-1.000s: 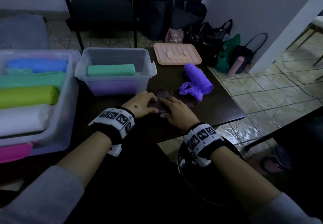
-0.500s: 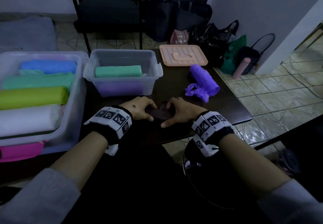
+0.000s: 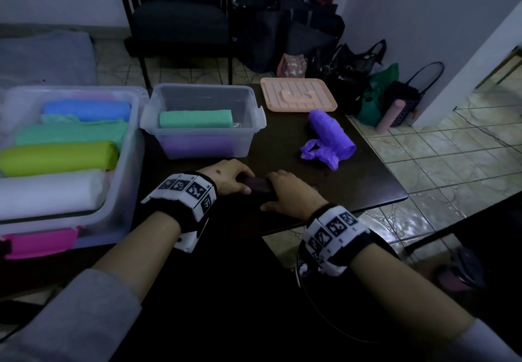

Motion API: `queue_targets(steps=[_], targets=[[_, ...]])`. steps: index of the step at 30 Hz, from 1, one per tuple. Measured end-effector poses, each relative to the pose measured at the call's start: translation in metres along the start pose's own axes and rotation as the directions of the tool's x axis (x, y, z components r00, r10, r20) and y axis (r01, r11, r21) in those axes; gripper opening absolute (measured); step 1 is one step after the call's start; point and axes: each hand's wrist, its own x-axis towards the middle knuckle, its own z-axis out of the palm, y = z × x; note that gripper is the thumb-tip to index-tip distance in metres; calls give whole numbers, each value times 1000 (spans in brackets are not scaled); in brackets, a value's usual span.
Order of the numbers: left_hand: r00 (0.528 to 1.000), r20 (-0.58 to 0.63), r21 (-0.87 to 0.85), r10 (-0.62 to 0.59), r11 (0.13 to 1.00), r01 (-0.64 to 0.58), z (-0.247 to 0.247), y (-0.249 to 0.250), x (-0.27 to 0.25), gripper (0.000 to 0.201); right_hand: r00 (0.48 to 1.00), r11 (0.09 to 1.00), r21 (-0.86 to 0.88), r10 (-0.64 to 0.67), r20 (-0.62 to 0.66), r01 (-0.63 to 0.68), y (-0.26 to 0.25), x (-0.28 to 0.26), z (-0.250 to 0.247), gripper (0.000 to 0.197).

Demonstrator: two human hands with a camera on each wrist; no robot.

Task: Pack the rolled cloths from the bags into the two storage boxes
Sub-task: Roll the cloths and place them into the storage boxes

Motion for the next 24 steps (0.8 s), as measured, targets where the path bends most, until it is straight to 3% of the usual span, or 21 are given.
queue_targets(steps=[4, 6, 7, 9, 11, 12, 14, 16, 18, 19, 22, 24], targets=[[997, -69, -146, -40, 989, 29, 9, -6, -5, 50, 993, 997, -78, -17, -117, 8, -5, -8, 11, 56], [976, -176, -383, -130, 922, 54, 16, -11, -10, 59, 993, 999, -43, -4, -114, 0, -7, -9, 11, 55], [940, -256, -505, -225, 860, 68, 17, -14, -13, 67, 994, 1000, -24, -2, -109, 0, -8, -8, 10, 54], [790, -396, -692, -467, 718, 78, 13, -21, -16, 80, 995, 1000, 23, -10, -95, 12, -11, -8, 4, 53], [619, -439, -841, -651, 540, -29, 0, -31, -16, 90, 995, 996, 87, -25, -97, 34, -15, -6, -4, 53], [557, -420, -894, -716, 433, -117, -7, -40, -11, 100, 993, 992, 120, -33, -111, 46, -18, -5, -10, 53], [487, -356, -933, -797, 278, -228, -18, -57, 1, 111, 982, 984, 157, -61, -177, 89, -24, -1, -24, 52], [512, -291, -941, -808, 146, -305, -28, -55, -3, 88, 964, 974, 178, -91, -249, 138, -32, 3, -41, 50], [560, -267, -931, -784, 59, -361, -36, -48, -8, 56, 950, 959, 229, -97, -295, 169, -42, 8, -60, 51], [577, -251, -932, -777, 33, -362, -36, -48, -7, 49, 943, 946, 265, -99, -318, 189, -47, 11, -68, 53], [530, -291, -929, -797, 103, -355, -32, -48, -8, 49, 912, 918, 302, -127, -389, 256, -64, 25, -87, 51], [526, -314, -920, -791, 115, -375, -32, -50, -12, 53, 903, 917, 283, -154, -402, 282, -77, 39, -93, 49]])
